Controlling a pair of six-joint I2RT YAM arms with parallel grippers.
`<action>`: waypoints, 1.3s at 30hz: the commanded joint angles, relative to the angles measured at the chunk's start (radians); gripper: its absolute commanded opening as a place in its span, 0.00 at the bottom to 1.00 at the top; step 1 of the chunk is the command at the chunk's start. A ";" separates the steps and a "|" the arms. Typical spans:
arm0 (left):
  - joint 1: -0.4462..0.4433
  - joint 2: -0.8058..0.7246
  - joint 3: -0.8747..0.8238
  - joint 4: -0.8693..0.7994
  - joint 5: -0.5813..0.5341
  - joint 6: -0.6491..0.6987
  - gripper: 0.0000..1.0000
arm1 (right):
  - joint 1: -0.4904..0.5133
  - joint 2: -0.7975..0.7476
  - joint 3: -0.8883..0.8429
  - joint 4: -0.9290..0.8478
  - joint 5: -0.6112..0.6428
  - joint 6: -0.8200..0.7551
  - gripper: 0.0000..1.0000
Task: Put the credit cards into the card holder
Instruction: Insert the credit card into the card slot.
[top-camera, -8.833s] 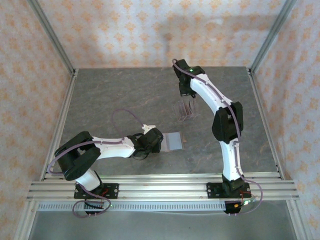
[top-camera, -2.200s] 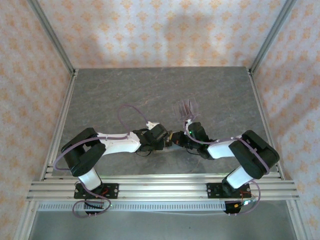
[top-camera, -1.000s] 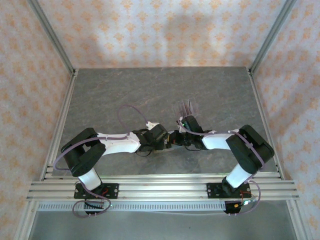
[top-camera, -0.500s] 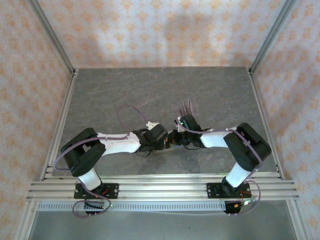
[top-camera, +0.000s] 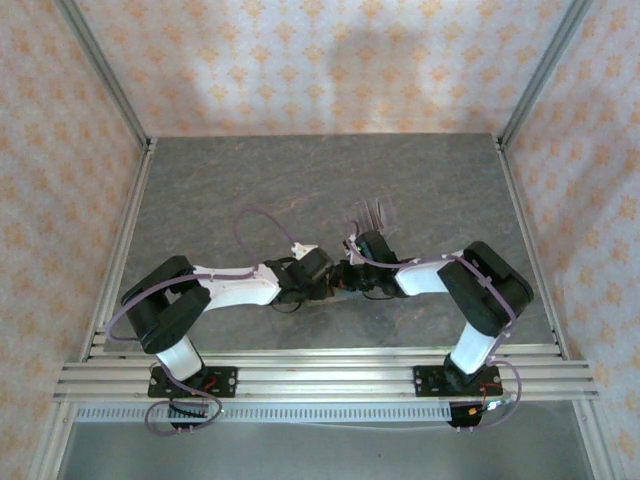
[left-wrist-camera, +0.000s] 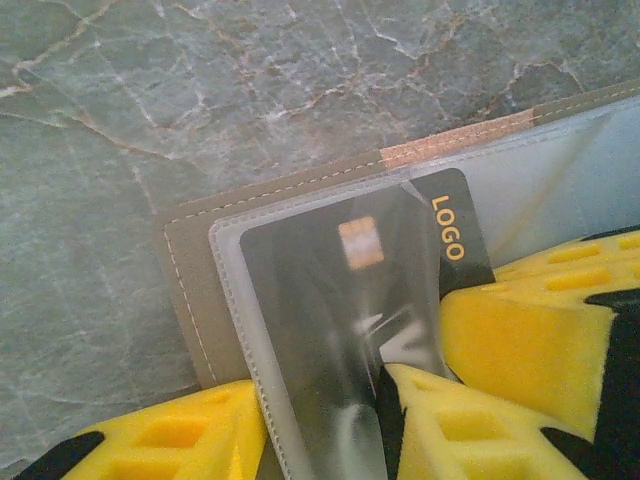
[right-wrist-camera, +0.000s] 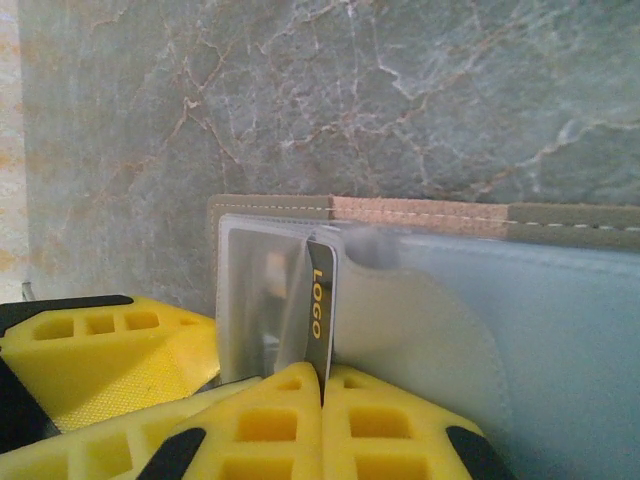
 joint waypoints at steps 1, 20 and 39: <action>0.015 -0.042 -0.046 -0.070 0.027 0.004 0.38 | 0.031 0.059 -0.040 -0.048 0.031 0.017 0.00; 0.089 -0.085 -0.066 -0.077 0.062 0.048 0.00 | 0.025 -0.046 -0.037 -0.168 0.084 -0.007 0.20; 0.088 -0.085 -0.084 -0.026 0.111 0.041 0.00 | 0.031 -0.197 0.052 -0.409 0.191 -0.067 0.39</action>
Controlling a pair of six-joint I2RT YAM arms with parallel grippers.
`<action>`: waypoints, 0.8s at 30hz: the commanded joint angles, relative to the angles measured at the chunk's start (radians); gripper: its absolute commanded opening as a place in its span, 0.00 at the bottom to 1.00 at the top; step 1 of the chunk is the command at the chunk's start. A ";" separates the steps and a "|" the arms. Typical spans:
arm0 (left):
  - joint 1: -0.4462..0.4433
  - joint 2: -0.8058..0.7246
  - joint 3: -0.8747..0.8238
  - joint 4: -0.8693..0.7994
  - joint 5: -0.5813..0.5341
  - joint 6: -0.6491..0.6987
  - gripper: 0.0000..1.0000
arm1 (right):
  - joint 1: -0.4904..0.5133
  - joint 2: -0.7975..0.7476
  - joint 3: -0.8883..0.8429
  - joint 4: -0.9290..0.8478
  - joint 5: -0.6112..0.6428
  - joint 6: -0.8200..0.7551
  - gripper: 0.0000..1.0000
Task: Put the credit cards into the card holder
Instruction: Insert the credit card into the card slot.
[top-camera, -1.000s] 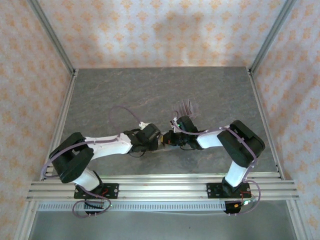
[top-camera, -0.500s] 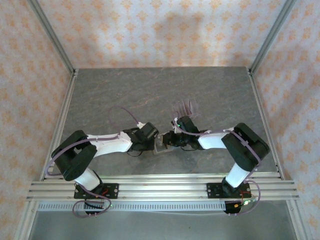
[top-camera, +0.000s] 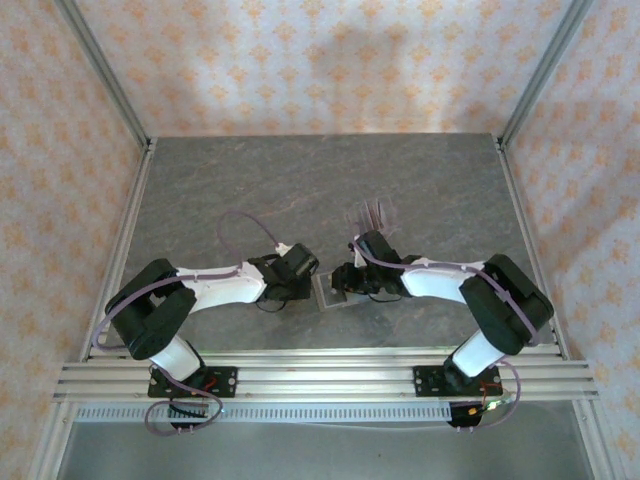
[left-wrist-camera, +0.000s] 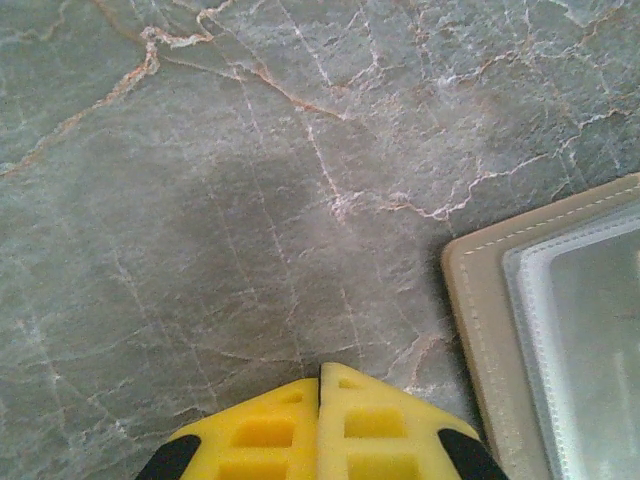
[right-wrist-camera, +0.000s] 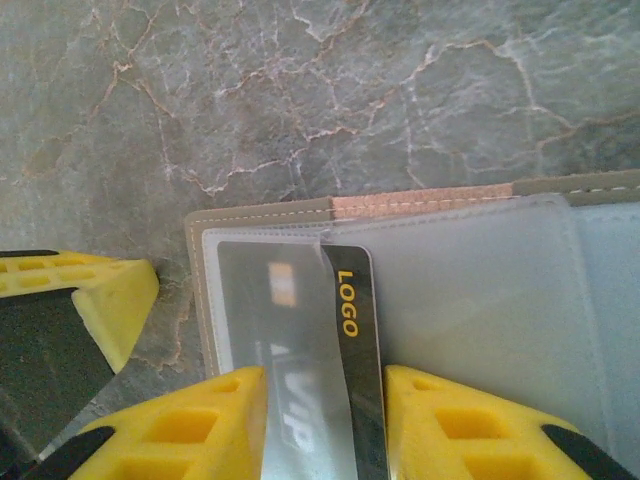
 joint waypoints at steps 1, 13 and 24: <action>0.001 -0.017 -0.014 0.030 0.050 0.010 0.00 | 0.007 -0.043 0.023 -0.083 0.047 -0.021 0.40; -0.048 0.009 0.038 0.065 0.108 -0.008 0.00 | 0.003 -0.065 0.067 -0.153 0.122 -0.016 0.41; -0.068 0.042 0.079 0.055 0.093 -0.013 0.00 | 0.000 -0.058 0.087 -0.194 0.147 -0.027 0.14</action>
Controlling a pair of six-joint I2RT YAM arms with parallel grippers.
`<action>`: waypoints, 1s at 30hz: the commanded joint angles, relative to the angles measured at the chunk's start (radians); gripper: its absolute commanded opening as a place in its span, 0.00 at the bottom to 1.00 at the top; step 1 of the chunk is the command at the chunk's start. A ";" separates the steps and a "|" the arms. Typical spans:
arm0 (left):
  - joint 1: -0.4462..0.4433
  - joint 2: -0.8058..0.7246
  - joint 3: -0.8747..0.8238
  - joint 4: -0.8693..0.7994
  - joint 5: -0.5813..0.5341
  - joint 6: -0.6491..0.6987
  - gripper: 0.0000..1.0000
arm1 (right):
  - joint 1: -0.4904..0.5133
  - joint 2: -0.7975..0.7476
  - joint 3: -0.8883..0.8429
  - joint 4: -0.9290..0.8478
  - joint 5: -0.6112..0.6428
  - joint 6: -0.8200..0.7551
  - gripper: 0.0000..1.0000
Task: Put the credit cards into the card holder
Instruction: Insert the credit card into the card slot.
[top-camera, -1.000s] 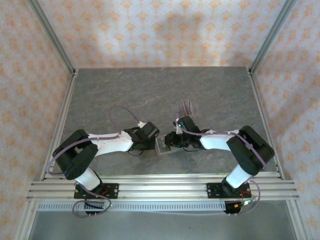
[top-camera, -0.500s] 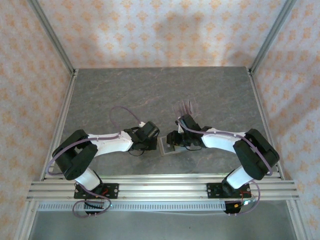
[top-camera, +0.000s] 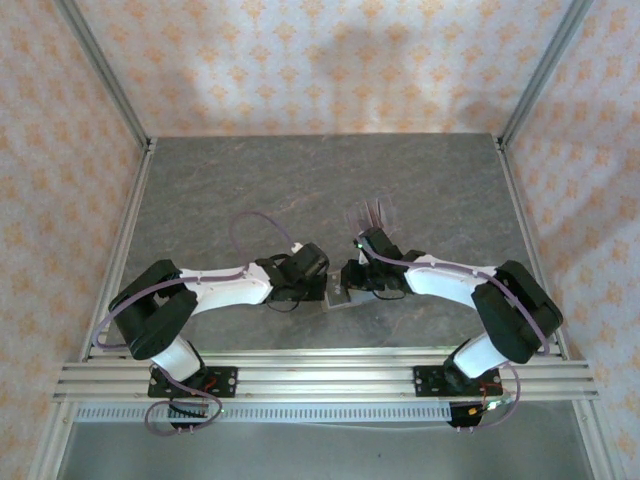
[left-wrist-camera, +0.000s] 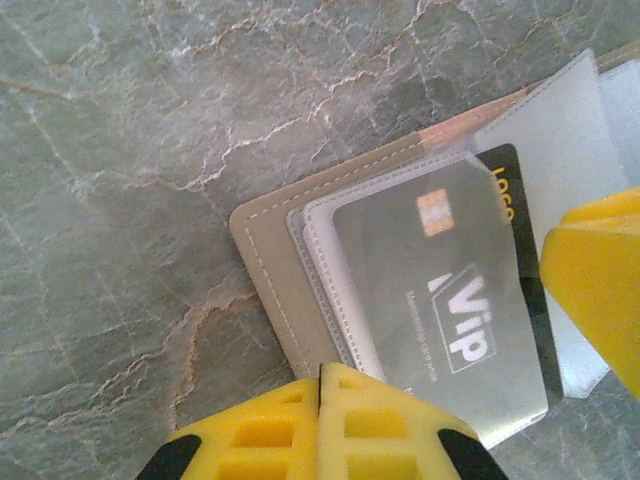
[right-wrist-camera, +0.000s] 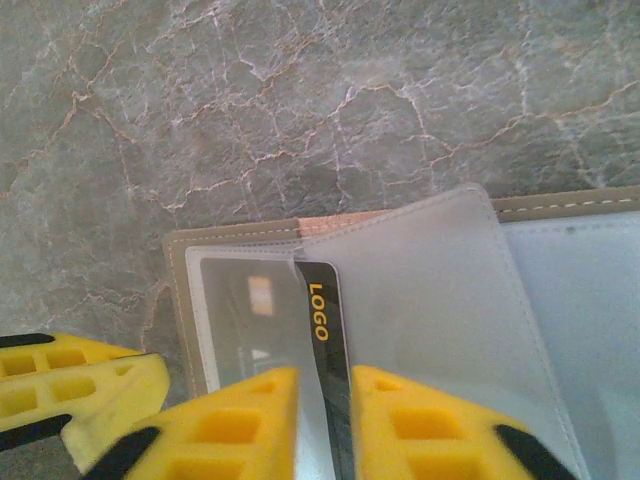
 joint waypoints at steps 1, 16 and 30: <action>-0.008 0.035 0.026 -0.001 -0.019 -0.008 0.00 | 0.000 -0.001 0.040 -0.039 0.037 -0.015 0.12; -0.008 0.107 0.006 0.037 -0.020 -0.014 0.00 | 0.000 0.066 0.080 -0.104 0.121 -0.033 0.00; -0.008 0.114 -0.011 0.056 -0.017 -0.021 0.00 | -0.002 -0.024 0.033 -0.067 0.092 -0.002 0.00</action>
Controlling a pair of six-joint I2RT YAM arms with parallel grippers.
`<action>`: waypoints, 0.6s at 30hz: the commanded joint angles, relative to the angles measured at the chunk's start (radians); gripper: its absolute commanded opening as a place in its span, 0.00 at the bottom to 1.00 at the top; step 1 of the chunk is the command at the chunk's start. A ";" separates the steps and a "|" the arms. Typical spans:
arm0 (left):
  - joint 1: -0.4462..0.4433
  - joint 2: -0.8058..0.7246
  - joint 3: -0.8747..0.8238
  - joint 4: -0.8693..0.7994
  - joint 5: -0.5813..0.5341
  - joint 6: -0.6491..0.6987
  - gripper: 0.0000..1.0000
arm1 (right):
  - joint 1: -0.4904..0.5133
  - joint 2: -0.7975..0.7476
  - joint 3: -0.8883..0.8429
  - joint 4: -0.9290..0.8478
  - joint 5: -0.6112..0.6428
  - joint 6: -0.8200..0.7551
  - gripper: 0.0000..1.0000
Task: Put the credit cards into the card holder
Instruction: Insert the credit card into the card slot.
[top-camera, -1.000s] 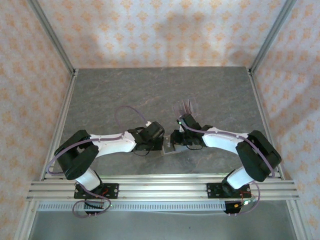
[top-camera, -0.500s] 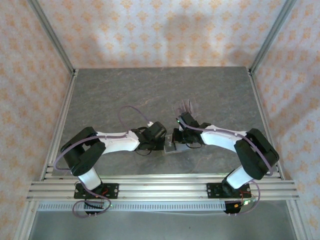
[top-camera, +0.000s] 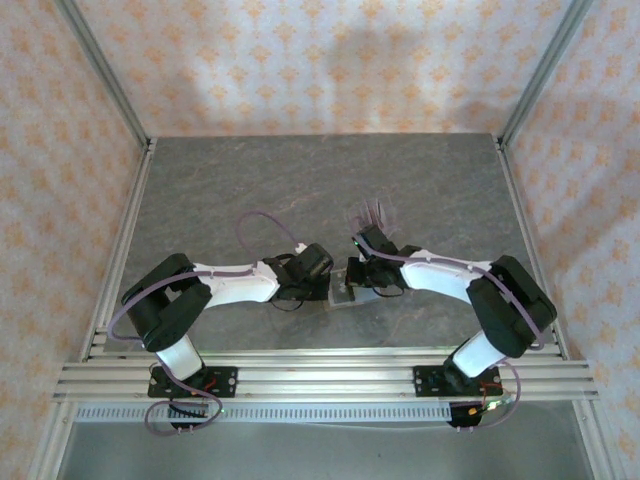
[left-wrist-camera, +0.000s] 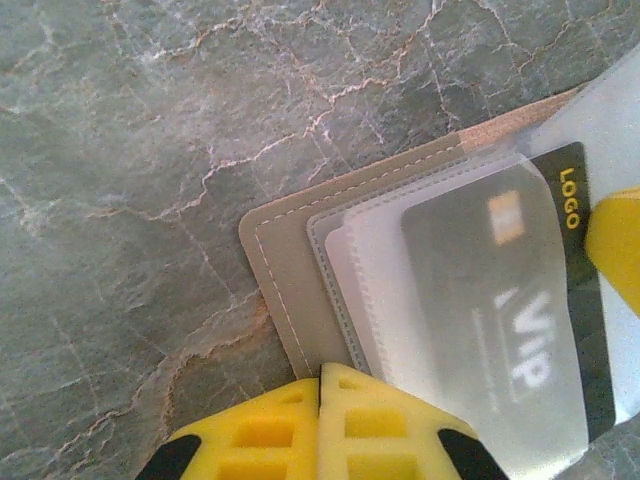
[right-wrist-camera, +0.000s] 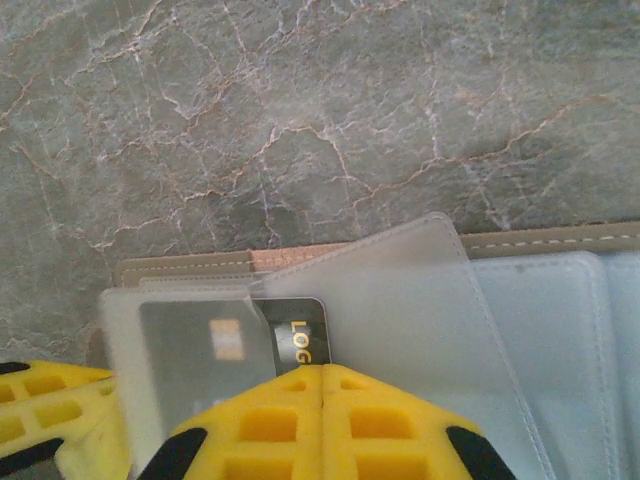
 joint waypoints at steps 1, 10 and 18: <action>-0.007 0.040 -0.030 0.015 -0.017 -0.017 0.00 | -0.002 -0.062 -0.020 0.012 -0.010 0.017 0.02; -0.008 0.035 -0.039 0.019 -0.017 -0.018 0.00 | -0.009 -0.041 0.004 -0.048 0.050 0.001 0.00; -0.009 0.038 -0.039 0.021 -0.017 -0.018 0.00 | -0.008 0.000 0.008 -0.054 0.074 -0.003 0.00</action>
